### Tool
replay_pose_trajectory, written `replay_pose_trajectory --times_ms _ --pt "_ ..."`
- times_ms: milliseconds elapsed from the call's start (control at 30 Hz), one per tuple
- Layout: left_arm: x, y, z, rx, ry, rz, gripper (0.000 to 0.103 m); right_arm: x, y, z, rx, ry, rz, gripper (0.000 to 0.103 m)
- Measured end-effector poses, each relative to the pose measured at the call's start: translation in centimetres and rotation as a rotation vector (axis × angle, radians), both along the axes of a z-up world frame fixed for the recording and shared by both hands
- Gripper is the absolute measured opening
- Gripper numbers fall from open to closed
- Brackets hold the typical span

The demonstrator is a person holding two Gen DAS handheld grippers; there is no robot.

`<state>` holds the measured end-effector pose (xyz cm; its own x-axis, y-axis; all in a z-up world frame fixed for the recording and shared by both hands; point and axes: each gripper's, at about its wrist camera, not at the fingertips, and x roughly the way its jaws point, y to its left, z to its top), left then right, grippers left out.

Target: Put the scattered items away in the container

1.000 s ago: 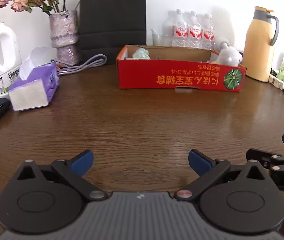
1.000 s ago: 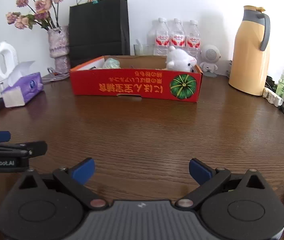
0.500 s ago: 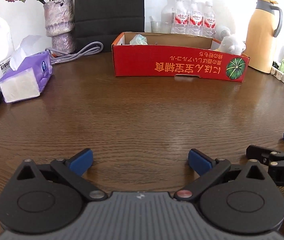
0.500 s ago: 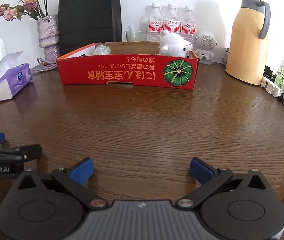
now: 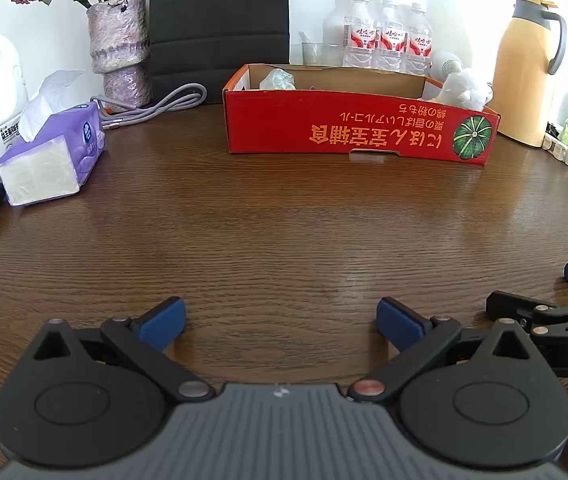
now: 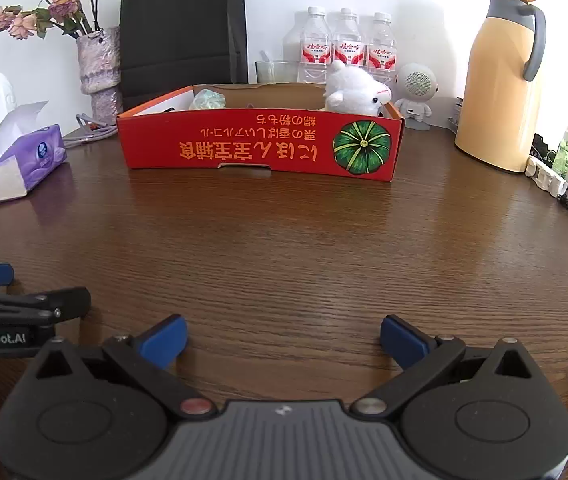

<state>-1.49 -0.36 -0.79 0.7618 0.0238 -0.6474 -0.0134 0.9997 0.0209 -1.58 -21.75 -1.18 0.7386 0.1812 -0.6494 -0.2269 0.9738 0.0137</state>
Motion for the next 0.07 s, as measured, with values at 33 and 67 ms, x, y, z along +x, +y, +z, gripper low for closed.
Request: replay_pose_trajectory --times_ms 33,67 --pt "0.0 0.0 0.0 0.0 0.0 0.0 0.103 -0.02 0.1 -0.02 0.0 0.0 -0.001 0.103" --pt "0.0 -0.01 0.0 0.0 0.0 0.0 0.103 -0.01 0.12 -0.01 0.001 0.0 -0.001 0.103"
